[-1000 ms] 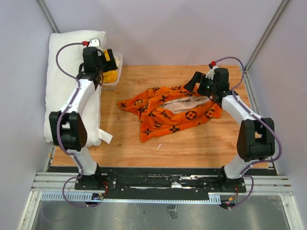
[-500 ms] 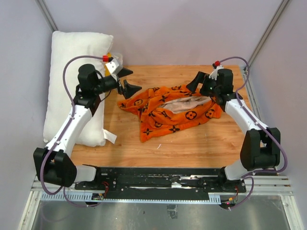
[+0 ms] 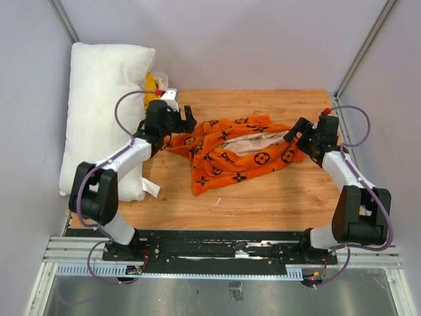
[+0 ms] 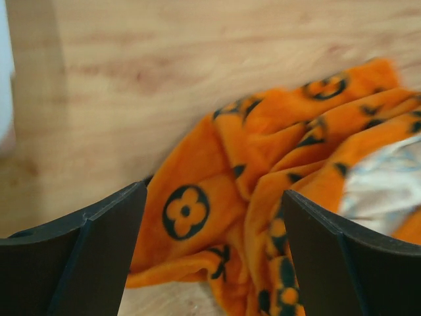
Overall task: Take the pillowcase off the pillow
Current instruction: Adjust the pillowcase at the center of the board.
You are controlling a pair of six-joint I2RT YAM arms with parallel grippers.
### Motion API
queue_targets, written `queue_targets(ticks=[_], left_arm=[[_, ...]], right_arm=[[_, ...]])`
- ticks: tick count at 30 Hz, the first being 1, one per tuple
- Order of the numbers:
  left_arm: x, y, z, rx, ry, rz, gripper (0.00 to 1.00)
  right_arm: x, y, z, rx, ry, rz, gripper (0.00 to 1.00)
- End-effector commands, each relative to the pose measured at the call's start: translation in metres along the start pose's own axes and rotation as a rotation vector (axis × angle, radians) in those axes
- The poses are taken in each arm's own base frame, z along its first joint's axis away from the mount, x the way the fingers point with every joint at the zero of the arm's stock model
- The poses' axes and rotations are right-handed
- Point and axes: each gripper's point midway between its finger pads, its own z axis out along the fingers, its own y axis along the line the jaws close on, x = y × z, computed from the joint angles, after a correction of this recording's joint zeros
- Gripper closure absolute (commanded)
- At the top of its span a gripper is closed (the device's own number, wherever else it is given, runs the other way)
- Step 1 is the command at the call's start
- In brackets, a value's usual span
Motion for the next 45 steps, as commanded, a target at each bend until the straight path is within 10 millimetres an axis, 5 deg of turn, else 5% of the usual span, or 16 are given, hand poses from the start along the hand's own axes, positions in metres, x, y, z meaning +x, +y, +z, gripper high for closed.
queue_targets(ticks=[1, 7, 12, 14, 17, 20, 23, 26, 32, 35, 39, 41, 45], left_arm=[[0.045, 0.016, 0.021, -0.192, 0.086, -0.022, 0.12], [0.085, -0.015, 0.031, -0.209, 0.152, 0.114, 0.12], [0.119, -0.024, 0.032, -0.154, 0.202, 0.072, 0.16], [0.130, -0.025, 0.029, -0.141, 0.217, 0.060, 0.28], [0.147, -0.034, 0.025, -0.087, 0.254, 0.011, 0.62], [0.169, -0.055, 0.018, -0.032, 0.297, -0.055, 0.86], [0.190, -0.085, 0.010, -0.024, 0.317, -0.081, 0.99], [0.207, -0.130, -0.001, -0.001, 0.326, -0.130, 1.00], [0.202, -0.248, -0.025, 0.179, 0.236, -0.291, 1.00], [0.170, -0.275, -0.031, 0.195, 0.141, -0.254, 0.97], [0.117, -0.272, -0.039, 0.236, 0.039, -0.166, 0.27], [0.091, -0.248, -0.035, 0.205, 0.025, -0.144, 0.15], [0.041, -0.176, -0.029, 0.119, -0.022, -0.184, 0.11]], right_arm=[[0.004, -0.029, 0.003, 0.122, -0.005, 0.013, 0.04], [0.017, -0.044, 0.028, 0.165, 0.051, 0.021, 0.11], [0.022, -0.053, 0.050, 0.185, 0.082, 0.027, 0.27], [0.021, -0.049, 0.058, 0.164, 0.085, 0.036, 0.41], [0.013, -0.041, 0.066, 0.131, 0.079, 0.037, 0.70], [0.000, -0.029, 0.076, 0.082, 0.069, 0.032, 0.94], [-0.018, -0.009, 0.085, 0.004, 0.066, 0.008, 0.99], [-0.037, 0.024, 0.096, -0.121, 0.076, -0.025, 0.99], [-0.028, 0.110, 0.124, -0.298, 0.202, -0.242, 0.89], [-0.024, 0.152, 0.125, -0.348, 0.246, -0.370, 0.62], [-0.039, 0.160, 0.105, -0.349, 0.215, -0.402, 0.14], [-0.058, 0.152, 0.087, -0.337, 0.160, -0.362, 0.01], [-0.092, 0.123, 0.038, -0.276, -0.018, -0.225, 0.01]])
